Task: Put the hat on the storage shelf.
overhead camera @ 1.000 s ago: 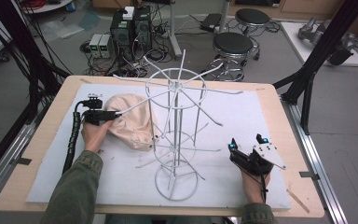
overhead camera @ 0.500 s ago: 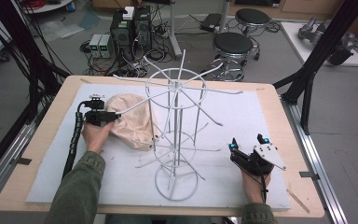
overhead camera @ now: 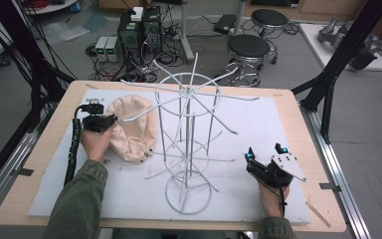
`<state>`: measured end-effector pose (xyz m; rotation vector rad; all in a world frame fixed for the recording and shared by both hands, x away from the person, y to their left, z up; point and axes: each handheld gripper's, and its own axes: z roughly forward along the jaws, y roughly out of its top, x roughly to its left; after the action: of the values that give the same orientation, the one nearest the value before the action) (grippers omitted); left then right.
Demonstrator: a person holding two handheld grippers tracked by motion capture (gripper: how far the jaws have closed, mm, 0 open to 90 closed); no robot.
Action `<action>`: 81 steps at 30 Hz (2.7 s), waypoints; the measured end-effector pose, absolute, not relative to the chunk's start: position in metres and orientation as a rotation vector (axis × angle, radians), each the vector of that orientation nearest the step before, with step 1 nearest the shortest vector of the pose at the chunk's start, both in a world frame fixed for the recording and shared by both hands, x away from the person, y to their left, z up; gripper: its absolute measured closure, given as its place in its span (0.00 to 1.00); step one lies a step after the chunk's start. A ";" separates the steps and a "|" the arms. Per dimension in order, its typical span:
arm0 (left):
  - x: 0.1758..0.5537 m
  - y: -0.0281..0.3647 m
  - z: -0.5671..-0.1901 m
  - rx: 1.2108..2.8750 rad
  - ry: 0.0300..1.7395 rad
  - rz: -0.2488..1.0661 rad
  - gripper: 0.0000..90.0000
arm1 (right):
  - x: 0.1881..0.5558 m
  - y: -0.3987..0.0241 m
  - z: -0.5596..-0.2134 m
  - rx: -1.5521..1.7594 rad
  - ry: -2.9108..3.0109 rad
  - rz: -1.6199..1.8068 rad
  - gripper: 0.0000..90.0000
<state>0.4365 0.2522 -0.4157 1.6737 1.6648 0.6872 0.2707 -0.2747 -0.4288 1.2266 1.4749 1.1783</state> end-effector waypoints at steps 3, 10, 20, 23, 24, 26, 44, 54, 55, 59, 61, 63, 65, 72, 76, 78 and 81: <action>0.436 0.257 -0.415 1.670 1.653 0.683 0.90 | 0.271 -0.275 -0.429 1.220 1.471 1.180 0.11; 0.435 0.253 -0.415 1.669 1.585 0.650 0.91 | 0.271 -0.275 -0.429 1.227 1.470 1.181 0.11; 0.424 0.257 -0.396 1.588 1.460 0.620 0.91 | 0.267 -0.277 -0.427 1.227 1.456 1.190 0.11; 0.418 0.260 -0.389 1.572 1.407 0.625 0.91 | 0.267 -0.275 -0.428 1.225 1.465 1.186 0.11; 0.415 0.261 -0.385 1.562 1.385 0.618 0.91 | 0.267 -0.275 -0.428 1.221 1.467 1.184 0.11; 0.411 0.264 -0.380 1.542 1.366 0.604 0.91 | 0.267 -0.274 -0.428 1.219 1.471 1.180 0.11; 0.360 0.268 -0.334 1.432 1.087 0.572 0.90 | 0.268 -0.273 -0.428 1.208 1.483 1.170 0.11; 0.333 0.274 -0.312 1.413 0.919 0.544 0.90 | 0.267 -0.272 -0.428 1.207 1.486 1.172 0.11; 0.331 0.275 -0.311 1.408 0.907 0.539 0.90 | 0.268 -0.272 -0.428 1.206 1.487 1.171 0.11; 0.320 0.279 -0.301 1.390 0.831 0.499 0.90 | 0.268 -0.271 -0.428 1.204 1.487 1.170 0.11; 0.314 0.281 -0.294 1.373 0.789 0.479 0.90 | 0.268 -0.271 -0.429 1.206 1.489 1.170 0.11; 0.309 0.282 -0.287 1.362 0.758 0.471 0.90 | 0.268 -0.271 -0.429 1.200 1.496 1.166 0.11; 0.303 0.283 -0.279 1.350 0.718 0.466 0.90 | 0.268 -0.270 -0.429 1.206 1.493 1.167 0.11; 0.290 0.284 -0.258 1.319 0.626 0.432 0.90 | 0.267 -0.270 -0.429 1.194 1.490 1.163 0.11; 0.286 0.284 -0.249 1.308 0.607 0.433 0.90 | 0.267 -0.269 -0.428 1.193 1.487 1.168 0.11; 0.284 0.283 -0.245 1.303 0.596 0.435 0.90 | 0.267 -0.269 -0.428 1.193 1.486 1.168 0.11; 0.281 0.281 -0.236 1.291 0.566 0.437 0.90 | 0.267 -0.270 -0.428 1.197 1.486 1.172 0.11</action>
<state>0.2807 0.2813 -0.2356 1.2914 0.5663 0.4367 0.2666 -0.2697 -0.4281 1.1968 1.4858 1.1719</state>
